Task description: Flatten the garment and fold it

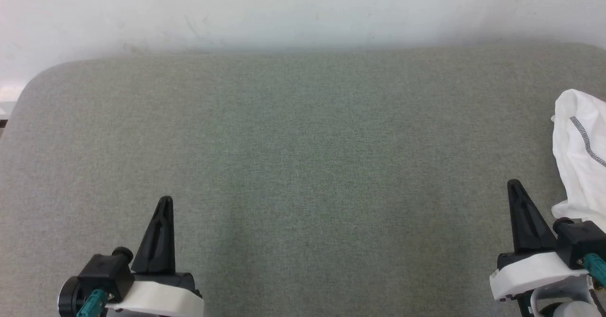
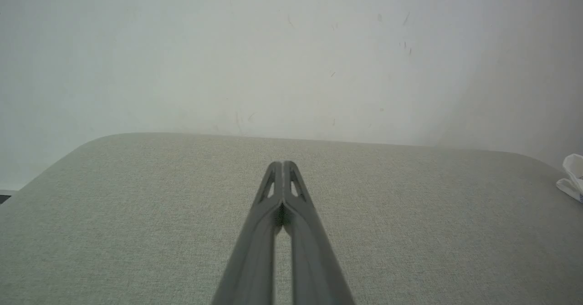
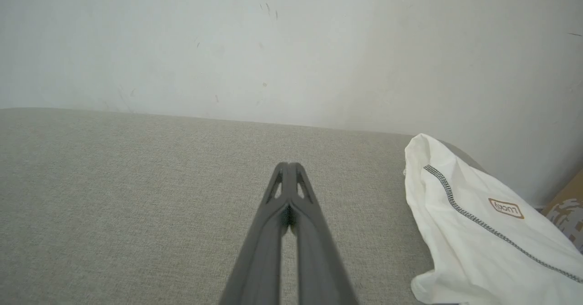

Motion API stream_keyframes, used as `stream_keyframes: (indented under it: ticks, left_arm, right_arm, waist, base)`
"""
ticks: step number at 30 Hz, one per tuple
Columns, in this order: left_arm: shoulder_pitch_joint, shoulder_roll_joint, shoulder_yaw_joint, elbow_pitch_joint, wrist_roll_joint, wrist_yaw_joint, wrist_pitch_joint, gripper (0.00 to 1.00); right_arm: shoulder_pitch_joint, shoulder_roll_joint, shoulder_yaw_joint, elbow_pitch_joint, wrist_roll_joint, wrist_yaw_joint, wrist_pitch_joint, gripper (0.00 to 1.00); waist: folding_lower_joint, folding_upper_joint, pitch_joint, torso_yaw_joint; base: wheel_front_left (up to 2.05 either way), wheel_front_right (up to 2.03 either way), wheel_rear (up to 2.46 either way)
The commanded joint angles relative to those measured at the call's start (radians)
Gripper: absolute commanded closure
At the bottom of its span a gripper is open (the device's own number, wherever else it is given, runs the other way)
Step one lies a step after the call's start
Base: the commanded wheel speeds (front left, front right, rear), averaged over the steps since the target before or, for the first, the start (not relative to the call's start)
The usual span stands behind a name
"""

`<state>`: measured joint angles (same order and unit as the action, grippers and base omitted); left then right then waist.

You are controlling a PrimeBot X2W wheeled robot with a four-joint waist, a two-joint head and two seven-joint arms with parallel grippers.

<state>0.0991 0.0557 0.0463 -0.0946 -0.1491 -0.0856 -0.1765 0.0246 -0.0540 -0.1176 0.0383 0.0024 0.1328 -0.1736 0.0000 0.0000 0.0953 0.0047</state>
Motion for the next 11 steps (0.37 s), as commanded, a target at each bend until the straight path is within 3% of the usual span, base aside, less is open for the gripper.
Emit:
stream_keyframes:
  ticks: [1,11]
  left_arm:
    - [-0.015,-0.002,-0.003,0.006,0.014,0.009,0.005,1.0]
    - [-0.025,-0.002,-0.008,0.017,0.03,0.018,0.025,1.0]
  right_arm:
    - [-0.008,0.001,0.006,-0.006,-0.001,-0.001,0.008,1.0]
    - [-0.01,0.002,0.019,-0.01,-0.001,-0.001,0.027,1.0]
  waist:
    - [0.0,0.0,-0.002,0.0]
    - [0.0,0.0,-0.013,-0.001]
  base:
    - [0.0,0.0,0.0]
    - [0.0,0.0,0.0]
